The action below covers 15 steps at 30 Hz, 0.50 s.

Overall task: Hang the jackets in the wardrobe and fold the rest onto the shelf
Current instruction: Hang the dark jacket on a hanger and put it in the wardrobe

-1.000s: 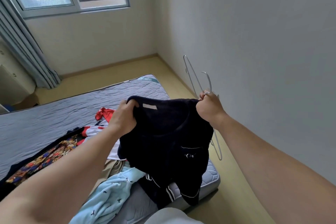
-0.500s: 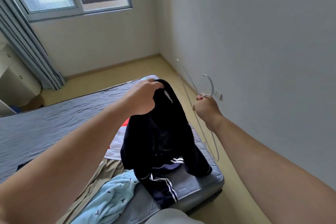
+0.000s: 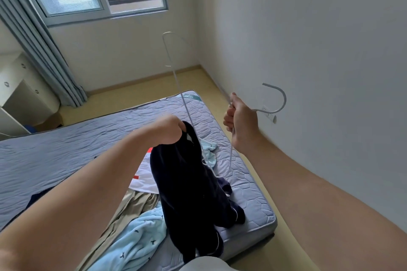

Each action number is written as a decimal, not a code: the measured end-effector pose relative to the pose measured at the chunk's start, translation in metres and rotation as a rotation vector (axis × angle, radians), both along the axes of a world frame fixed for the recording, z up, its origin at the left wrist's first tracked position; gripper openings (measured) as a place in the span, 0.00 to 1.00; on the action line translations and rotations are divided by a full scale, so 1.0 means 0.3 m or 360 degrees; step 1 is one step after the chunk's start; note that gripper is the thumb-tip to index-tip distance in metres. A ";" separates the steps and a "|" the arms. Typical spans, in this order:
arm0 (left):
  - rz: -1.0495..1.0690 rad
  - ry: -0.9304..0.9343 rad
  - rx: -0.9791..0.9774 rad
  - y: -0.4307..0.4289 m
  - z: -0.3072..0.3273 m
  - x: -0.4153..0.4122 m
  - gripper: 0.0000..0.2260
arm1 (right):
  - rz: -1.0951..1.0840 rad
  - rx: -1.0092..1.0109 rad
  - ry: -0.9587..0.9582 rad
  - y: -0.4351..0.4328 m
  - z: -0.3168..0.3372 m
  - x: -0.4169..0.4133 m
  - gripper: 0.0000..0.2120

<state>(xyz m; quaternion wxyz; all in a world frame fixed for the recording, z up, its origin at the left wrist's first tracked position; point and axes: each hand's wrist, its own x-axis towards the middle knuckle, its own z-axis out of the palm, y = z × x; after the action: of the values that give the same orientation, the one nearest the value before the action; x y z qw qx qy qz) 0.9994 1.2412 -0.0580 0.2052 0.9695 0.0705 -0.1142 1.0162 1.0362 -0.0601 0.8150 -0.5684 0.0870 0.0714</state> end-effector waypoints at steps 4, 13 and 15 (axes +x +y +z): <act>0.0088 0.0211 -0.0217 0.011 -0.055 -0.030 0.23 | 0.0064 0.0220 -0.0019 0.041 -0.001 -0.004 0.24; 0.0120 0.0475 -0.0794 0.062 -0.020 -0.094 0.36 | -0.0052 0.0451 0.0031 0.098 -0.006 0.012 0.11; 0.0171 0.0451 -0.1059 0.096 -0.002 -0.111 0.37 | -0.0080 0.0501 0.0050 0.115 -0.010 0.018 0.10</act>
<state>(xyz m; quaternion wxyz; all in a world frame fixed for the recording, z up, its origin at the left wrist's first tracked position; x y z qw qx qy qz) 0.9661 1.2700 -0.0586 0.5032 0.8191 0.1081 -0.2532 1.0217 1.0706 -0.0631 0.8942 -0.4300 0.1016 0.0726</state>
